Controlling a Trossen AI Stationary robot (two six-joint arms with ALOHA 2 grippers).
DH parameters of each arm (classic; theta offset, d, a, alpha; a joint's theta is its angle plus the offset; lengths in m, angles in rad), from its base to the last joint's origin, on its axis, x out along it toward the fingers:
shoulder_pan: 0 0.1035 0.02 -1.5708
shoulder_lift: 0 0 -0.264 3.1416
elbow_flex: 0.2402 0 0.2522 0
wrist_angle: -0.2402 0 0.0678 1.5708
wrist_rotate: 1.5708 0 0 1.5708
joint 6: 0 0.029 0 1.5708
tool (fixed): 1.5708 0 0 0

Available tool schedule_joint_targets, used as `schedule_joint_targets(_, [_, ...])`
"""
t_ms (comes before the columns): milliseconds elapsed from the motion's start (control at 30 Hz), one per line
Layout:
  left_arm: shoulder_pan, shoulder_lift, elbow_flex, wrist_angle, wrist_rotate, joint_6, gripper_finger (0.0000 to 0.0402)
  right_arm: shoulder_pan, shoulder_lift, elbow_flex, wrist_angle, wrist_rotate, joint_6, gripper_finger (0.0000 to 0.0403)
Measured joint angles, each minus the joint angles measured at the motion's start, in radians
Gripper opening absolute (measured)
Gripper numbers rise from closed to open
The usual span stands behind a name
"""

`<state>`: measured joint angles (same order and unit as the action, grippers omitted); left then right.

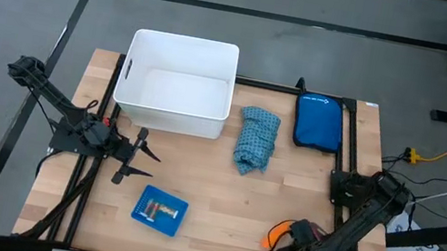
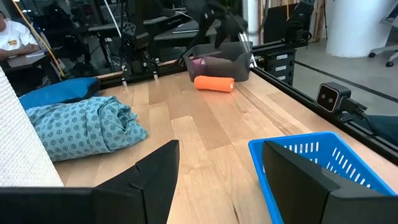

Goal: Pick & Place Medicine items
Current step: Put the brown bandage into the black bin, then put the orange bandage into the black bin

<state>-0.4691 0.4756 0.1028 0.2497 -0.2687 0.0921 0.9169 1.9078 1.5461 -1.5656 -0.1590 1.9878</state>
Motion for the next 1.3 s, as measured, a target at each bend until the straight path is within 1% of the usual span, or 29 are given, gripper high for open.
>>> schedule_joint_targets(100, [0.0, 0.0, 0.0, -0.004, 0.0, -0.003, 0.0226, -0.003, -0.038, 0.036, -0.008, 0.103, 0.097, 0.0283])
schedule_joint_targets(233, [0.0, 0.002, 0.0, -0.012, 0.0, -0.003, 0.0226, -0.015, -0.058, 0.085, -0.005, 0.284, 0.173, 0.0282])
schedule_joint_targets(333, [0.0, 0.002, 0.0, -0.014, 0.001, -0.003, 0.0226, -0.042, -0.06, 0.115, 0.0, 0.384, 0.226, 0.0282])
schedule_joint_targets(433, [0.0, 0.002, 0.0, -0.015, 0.001, -0.003, 0.0226, -0.095, -0.061, 0.123, 0.062, 0.405, 0.254, 0.0282])
schedule_joint_targets(533, [0.0, 0.003, 0.0, -0.015, 0.001, -0.003, 0.0226, -0.161, -0.061, 0.123, 0.177, 0.406, 0.239, 0.0282])
schedule_joint_targets(600, [0.0, 0.003, 0.0, -0.015, 0.001, -0.007, 0.0226, -0.21, -0.061, 0.117, 0.248, 0.399, 0.202, 0.0282])
schedule_joint_targets(667, [0.0, 0.003, 0.0, -0.017, 0.002, -0.011, 0.0226, -0.255, -0.054, 0.114, 0.263, 0.388, 0.166, 0.0282])
schedule_joint_targets(800, [0.0, 0.003, 0.0, -0.024, 0.002, -0.018, 0.0226, -0.33, -0.039, 0.113, 0.245, 0.3, 0.081, 0.0282])
schedule_joint_targets(933, [0.0, 0.003, 0.0, -0.025, 0.023, -0.019, 0.0226, -0.38, -0.001, 0.112, 0.233, 0.206, 0.02, 0.0282])
schedule_joint_targets(1033, [0.0, 0.003, 0.0, -0.023, 0.029, -0.03, 0.0226, -0.401, 0.041, 0.112, 0.232, 0.114, -0.02, 0.0282])
schedule_joint_targets(1133, [0.0, 0.003, 0.0, -0.027, 0.029, -0.044, 0.0226, -0.406, 0.08, 0.112, 0.224, 0.048, -0.049, 0.0282])
schedule_joint_targets(1233, [0.0, 0.003, 0.0, -0.03, 0.041, -0.046, 0.0226, -0.398, 0.105, 0.112, 0.206, 0.007, -0.059, 0.0282])
schedule_joint_targets(1300, [0.0, 0.003, 0.0, -0.03, 0.047, -0.049, 0.0226, -0.39, 0.118, 0.112, 0.191, 0.004, -0.052, 0.0282])
